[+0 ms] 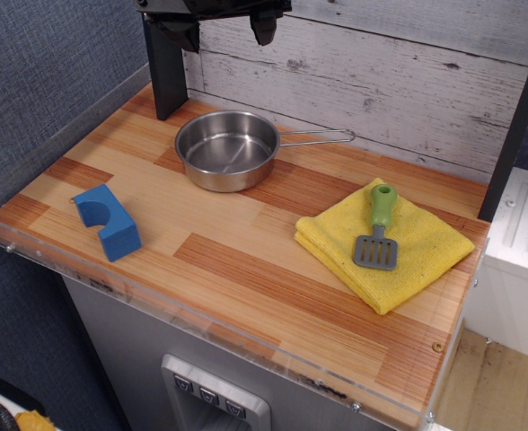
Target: Move arch right 2 inches
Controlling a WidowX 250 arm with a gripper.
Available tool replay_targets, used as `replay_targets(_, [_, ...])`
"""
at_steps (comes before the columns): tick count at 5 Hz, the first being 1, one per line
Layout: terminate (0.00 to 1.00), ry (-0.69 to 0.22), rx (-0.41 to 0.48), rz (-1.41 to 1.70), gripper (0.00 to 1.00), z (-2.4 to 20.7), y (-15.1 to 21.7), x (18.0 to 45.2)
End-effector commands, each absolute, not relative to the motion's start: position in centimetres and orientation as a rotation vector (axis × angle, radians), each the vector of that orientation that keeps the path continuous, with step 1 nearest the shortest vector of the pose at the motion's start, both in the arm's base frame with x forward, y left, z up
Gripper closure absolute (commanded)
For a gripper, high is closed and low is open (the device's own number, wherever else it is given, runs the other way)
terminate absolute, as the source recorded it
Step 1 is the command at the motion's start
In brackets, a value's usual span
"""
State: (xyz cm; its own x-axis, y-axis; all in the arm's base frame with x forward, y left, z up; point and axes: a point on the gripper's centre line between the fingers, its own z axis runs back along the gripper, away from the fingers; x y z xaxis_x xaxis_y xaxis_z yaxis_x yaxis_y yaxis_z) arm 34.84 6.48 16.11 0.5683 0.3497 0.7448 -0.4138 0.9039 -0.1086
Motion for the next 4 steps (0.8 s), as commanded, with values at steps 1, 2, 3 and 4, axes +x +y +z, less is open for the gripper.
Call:
replay_targets(1, [0.00, -0.856, 0.081, 0.449, 0.00, 16.1, 6.5, 34.8])
replay_targets(2, [0.00, -0.849, 0.113, 0.608, 0.00, 16.5, 7.1, 33.4])
replay_targets(3, [0.00, -0.866, 0.157, 0.731, 0.00, 17.1, 8.3, 32.8])
replay_targets(4, [0.00, -0.850, 0.207, 0.882, 0.00, 16.9, 11.2, 31.7])
